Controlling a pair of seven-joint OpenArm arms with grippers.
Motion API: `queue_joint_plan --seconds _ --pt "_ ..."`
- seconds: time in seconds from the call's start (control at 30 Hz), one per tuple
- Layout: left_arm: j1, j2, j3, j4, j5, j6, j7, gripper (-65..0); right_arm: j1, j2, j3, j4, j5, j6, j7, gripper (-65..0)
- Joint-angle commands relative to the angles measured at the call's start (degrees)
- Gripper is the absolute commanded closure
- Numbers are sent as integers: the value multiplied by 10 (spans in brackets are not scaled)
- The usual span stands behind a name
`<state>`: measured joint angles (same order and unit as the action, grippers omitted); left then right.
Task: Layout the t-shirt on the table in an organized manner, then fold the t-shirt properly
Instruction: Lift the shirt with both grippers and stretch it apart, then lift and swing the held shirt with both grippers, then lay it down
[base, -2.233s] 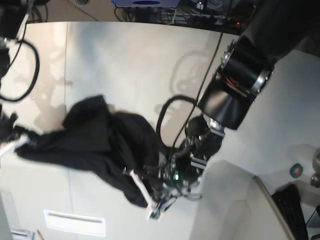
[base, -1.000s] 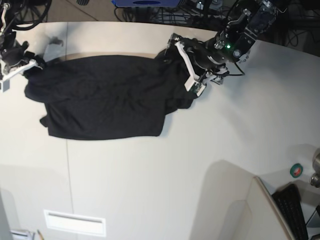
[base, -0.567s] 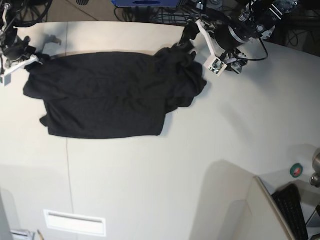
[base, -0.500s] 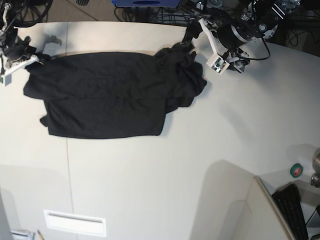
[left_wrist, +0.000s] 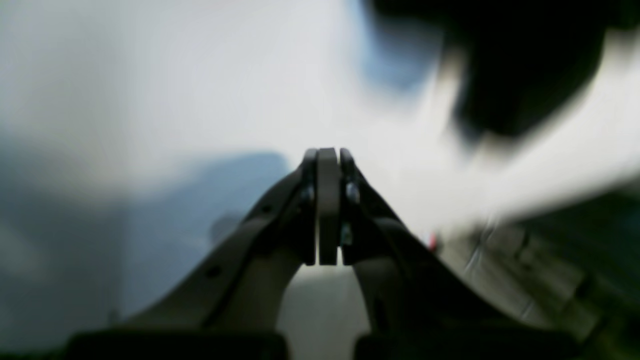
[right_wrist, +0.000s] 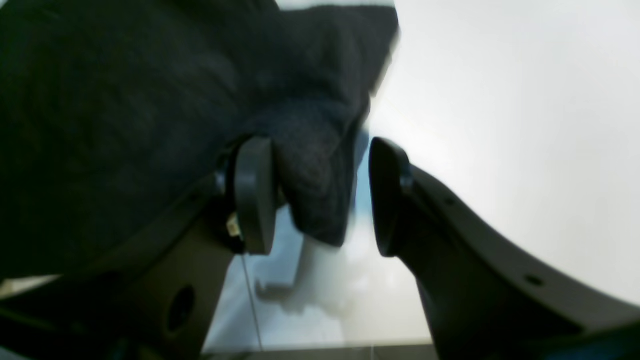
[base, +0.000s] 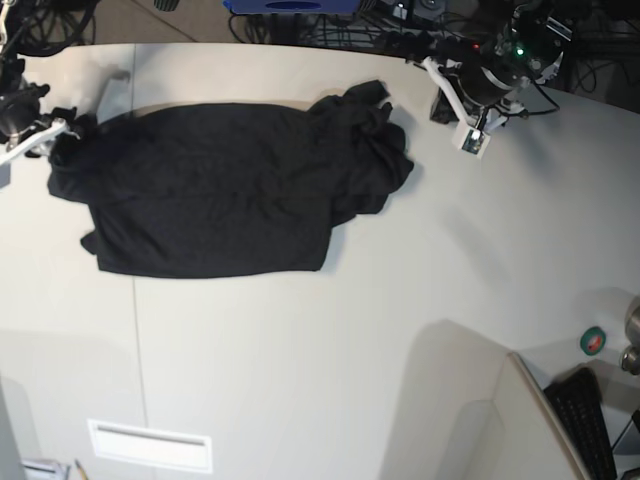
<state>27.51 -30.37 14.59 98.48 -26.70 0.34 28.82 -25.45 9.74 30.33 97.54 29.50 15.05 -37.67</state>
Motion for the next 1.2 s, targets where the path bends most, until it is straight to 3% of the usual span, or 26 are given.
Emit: queue_joint_plan --seconds 0.0,0.1,0.23,0.3,0.37,0.57,0.6,0.63,0.7,0.73,0.87,1.0,1.17 --pt "2 7 -12 19 -1 0 -8 0 2 8 4 19 6 3 10 -278" --pt "1 37 -25 45 -1 0 -8 0 2 7 1 26 6 3 10 -278" --pt "-22 70 -25 45 -2 0 -8 -421 2 7 0 27 6 3 9 -282" --pt "-43 85 -24 29 -2 0 -8 -576 2 7 0 26 6 3 9 -284" --pt "-69 104 -24 -1 -2 0 -8 -650 3 7 -1 26 6 3 9 -285" --pt "-146 162 -19 -116 -2 -1 12 -632 4 6 -1 25 6 3 9 -284" --pt "-155 169 -21 -125 -2 -1 30 -566 4 6 -1 25 6 3 9 -284" --pt "-165 174 -24 -128 -2 -1 52 -446 4 6 -1 25 6 3 9 -282" --pt "-175 172 -26 -111 -2 -1 74 -123 4 6 -1 24 6 3 9 -282" --pt "-176 171 -29 -93 -2 0 75 0 4 7 -1 20 6 3 9 -282" --pt "-181 157 -90 -38 -2 0 98 0 18 9 -34 -20 6 4 10 -282" --pt "-219 139 -95 -30 -2 0 139 0 72 17 -88 -105 6 4 12 -281" --pt "-242 124 -101 -42 4 0 143 0 130 13 -70 -163 9 0 9 -284"
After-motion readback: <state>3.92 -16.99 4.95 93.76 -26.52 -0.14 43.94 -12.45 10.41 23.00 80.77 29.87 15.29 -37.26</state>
